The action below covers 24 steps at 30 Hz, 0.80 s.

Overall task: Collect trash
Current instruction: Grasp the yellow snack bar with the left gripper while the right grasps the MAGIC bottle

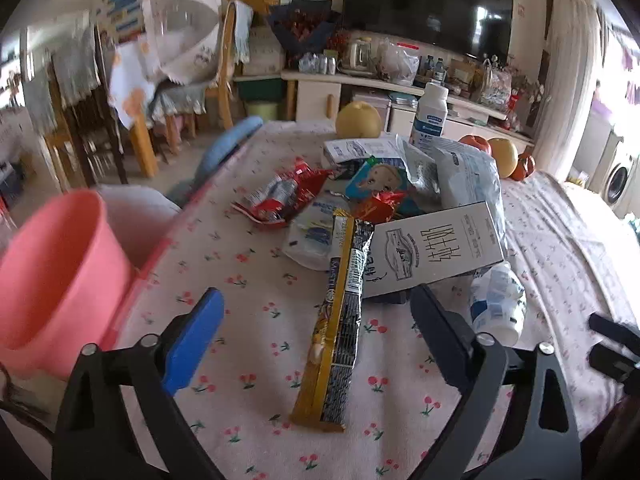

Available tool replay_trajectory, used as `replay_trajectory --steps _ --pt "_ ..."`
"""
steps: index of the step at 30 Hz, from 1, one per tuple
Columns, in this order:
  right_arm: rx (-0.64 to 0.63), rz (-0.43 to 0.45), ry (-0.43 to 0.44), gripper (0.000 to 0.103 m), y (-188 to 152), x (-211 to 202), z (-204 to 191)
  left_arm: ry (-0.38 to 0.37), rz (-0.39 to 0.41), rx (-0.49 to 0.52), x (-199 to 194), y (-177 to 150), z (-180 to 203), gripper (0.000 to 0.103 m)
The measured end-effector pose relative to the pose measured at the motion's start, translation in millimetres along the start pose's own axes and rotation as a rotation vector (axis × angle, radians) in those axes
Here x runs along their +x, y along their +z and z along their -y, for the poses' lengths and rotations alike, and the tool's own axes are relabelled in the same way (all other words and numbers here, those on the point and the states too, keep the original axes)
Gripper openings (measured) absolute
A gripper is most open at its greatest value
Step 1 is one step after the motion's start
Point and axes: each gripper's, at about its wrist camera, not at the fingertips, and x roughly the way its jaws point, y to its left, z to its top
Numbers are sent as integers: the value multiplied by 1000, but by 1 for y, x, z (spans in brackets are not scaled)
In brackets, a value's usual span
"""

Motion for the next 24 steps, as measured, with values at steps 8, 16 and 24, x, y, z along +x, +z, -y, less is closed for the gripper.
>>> replay_trajectory --steps 8,16,24 --pt "10 -32 41 82 11 30 -4 -44 -42 -38 20 1 -10 63" --pt "141 -77 131 82 24 61 8 -119 -90 -57 40 -5 -6 53" --pt "90 -85 95 82 30 83 -9 -129 -120 -83 50 -6 -12 30"
